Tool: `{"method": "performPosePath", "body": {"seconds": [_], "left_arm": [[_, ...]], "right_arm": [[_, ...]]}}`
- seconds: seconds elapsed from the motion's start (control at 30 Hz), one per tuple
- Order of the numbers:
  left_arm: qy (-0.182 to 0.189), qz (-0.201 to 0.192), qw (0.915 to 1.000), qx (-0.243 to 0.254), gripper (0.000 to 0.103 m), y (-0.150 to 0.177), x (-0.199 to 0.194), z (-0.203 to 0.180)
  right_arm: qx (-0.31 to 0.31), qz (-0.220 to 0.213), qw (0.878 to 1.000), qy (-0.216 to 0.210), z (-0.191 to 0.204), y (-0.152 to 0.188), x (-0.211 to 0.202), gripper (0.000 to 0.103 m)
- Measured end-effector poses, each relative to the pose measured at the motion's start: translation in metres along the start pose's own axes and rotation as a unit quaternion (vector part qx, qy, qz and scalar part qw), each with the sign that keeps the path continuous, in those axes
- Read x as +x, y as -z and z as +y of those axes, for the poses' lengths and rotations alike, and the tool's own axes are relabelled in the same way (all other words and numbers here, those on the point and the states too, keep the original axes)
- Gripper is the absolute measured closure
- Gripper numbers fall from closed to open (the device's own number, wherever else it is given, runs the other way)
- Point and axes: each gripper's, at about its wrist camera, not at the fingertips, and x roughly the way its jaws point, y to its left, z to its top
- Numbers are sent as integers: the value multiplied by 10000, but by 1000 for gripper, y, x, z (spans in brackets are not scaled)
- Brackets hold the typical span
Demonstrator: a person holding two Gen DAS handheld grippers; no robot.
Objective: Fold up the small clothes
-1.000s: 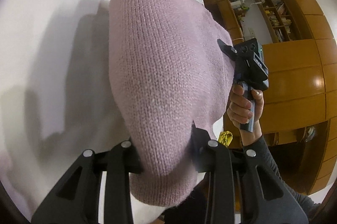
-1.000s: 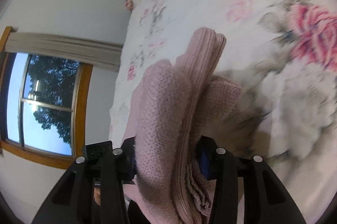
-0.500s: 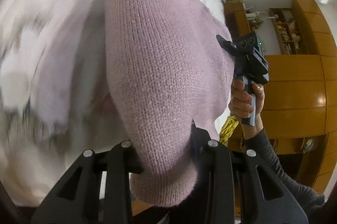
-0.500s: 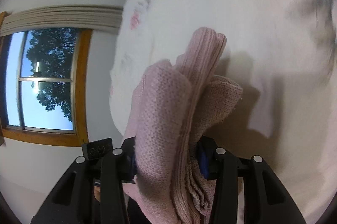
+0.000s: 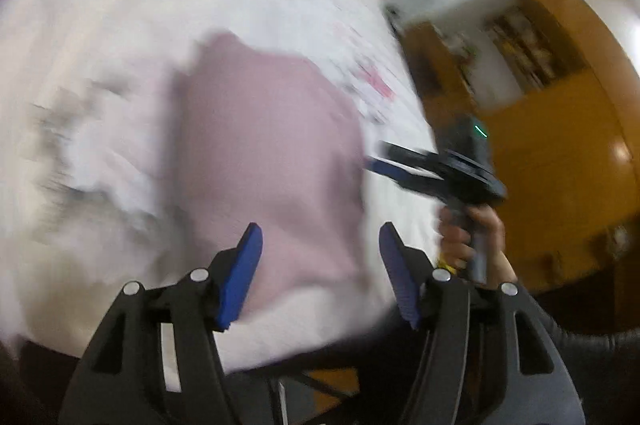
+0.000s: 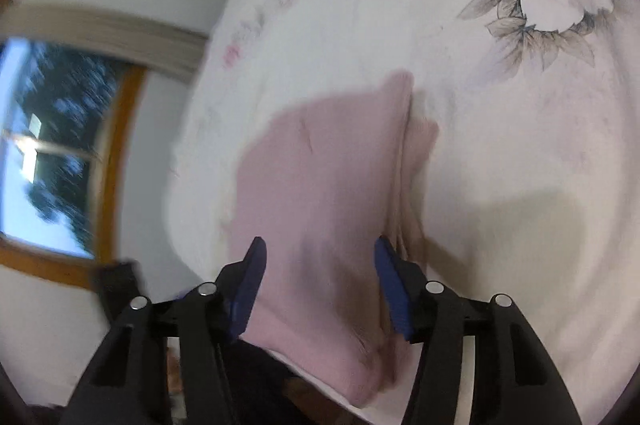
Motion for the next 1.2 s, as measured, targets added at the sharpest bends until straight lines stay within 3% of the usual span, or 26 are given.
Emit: {"method": "performPosePath", "body": {"seconds": [0.07,0.1,0.13,0.3,0.37,0.43,0.5,0.6,0.67,0.7,0.8,0.83,0.9,0.93,0.97,1.07,1.1,1.13,1.17,1.2], "left_arm": [[0,329,9995,-33,53,8,28,6],[-47,480,9988,-97,56,11,41,12],[-146,599,9979,-190,58,17,52,24],[-223,691,9961,-499,62,28,73,48],[-160,780,9952,-560,61,26,70,42],[239,833,9947,-545,59,19,59,29],[456,613,9968,-251,56,2,37,9],[681,35,9975,-190,49,-54,9,5],[484,-117,9987,-115,50,-86,11,12],[426,-104,9989,-141,50,-98,16,18],[50,68,9997,-219,51,-128,40,39],[-292,140,9991,-279,54,-136,53,51],[-411,194,9976,-526,71,-144,63,71],[-387,100,9966,-725,89,-144,61,85],[-367,65,9953,-893,102,-145,58,96],[-251,-3,9944,-1025,101,-138,47,99],[-260,-22,9952,-942,94,-138,43,92],[-182,-110,9966,-791,68,-137,34,84],[-120,-213,9974,-679,60,-134,28,72],[-22,-310,9979,-565,60,-131,20,64]], "right_arm": [[-40,149,9996,240,-1,9,17,62],[-29,237,9995,223,-1,10,23,82],[-124,168,9992,341,3,11,26,86],[-467,-476,9960,593,28,3,18,88],[-306,-275,9955,851,8,-3,42,86],[-179,-81,9974,696,-2,-3,49,79],[-202,-212,9983,509,3,-7,34,73],[-52,-704,9969,358,3,-32,10,54],[115,-648,9972,368,-1,-49,19,54],[204,-586,9975,333,-5,-57,26,55],[137,-529,9979,348,-4,-74,44,87],[-103,-688,9969,372,3,-78,44,88],[-322,-820,9945,566,5,-70,51,89],[-336,-809,9930,796,-1,-70,58,89],[-274,-769,9927,888,-11,-73,66,89],[-23,-655,9954,697,-30,-79,64,81],[-44,-663,9956,665,-29,-78,59,78],[-146,-741,9945,724,-22,-76,51,72],[-241,-835,9932,780,-15,-74,44,72],[-386,-933,9918,784,-6,-69,35,72]]}}
